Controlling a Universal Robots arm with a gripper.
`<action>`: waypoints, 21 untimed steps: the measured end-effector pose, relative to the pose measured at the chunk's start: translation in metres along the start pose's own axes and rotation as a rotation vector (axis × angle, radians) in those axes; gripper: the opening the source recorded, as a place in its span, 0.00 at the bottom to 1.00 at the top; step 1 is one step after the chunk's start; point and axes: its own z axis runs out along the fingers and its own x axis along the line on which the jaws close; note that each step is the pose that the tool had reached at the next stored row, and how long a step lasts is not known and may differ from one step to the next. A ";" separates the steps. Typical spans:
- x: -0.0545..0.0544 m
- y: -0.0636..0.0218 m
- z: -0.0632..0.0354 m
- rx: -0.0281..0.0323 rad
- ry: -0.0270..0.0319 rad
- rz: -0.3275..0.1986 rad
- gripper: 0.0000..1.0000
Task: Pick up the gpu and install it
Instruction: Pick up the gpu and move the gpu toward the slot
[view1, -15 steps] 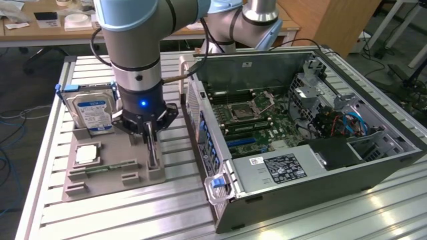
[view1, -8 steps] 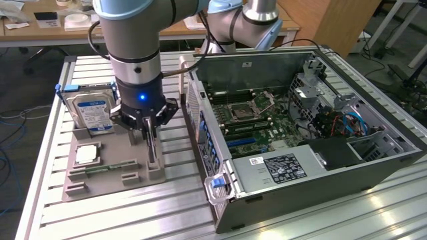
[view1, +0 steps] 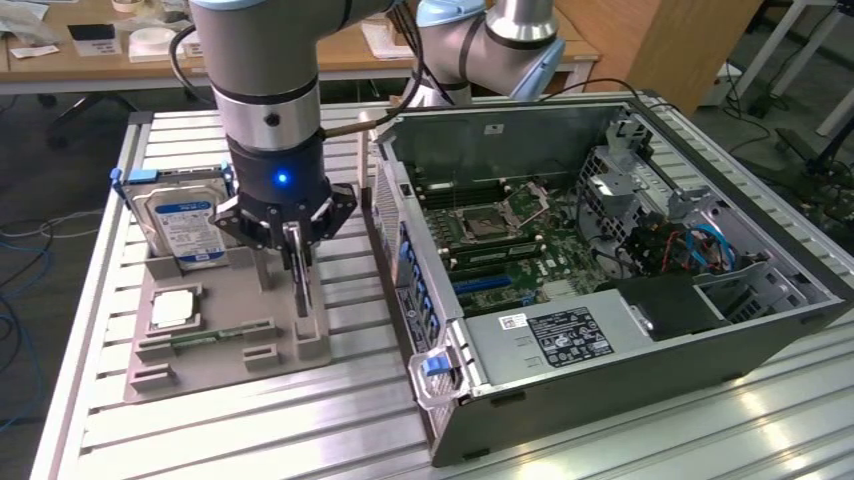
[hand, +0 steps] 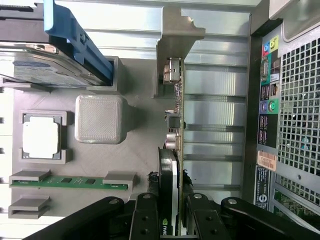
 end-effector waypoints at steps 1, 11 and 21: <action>0.000 0.0000 0.0000 0.0000 0.0000 0.000 0.27; 0.000 0.0001 -0.0027 -0.0046 0.0001 0.000 0.27; 0.000 0.0005 -0.0100 -0.0081 -0.0001 0.000 0.27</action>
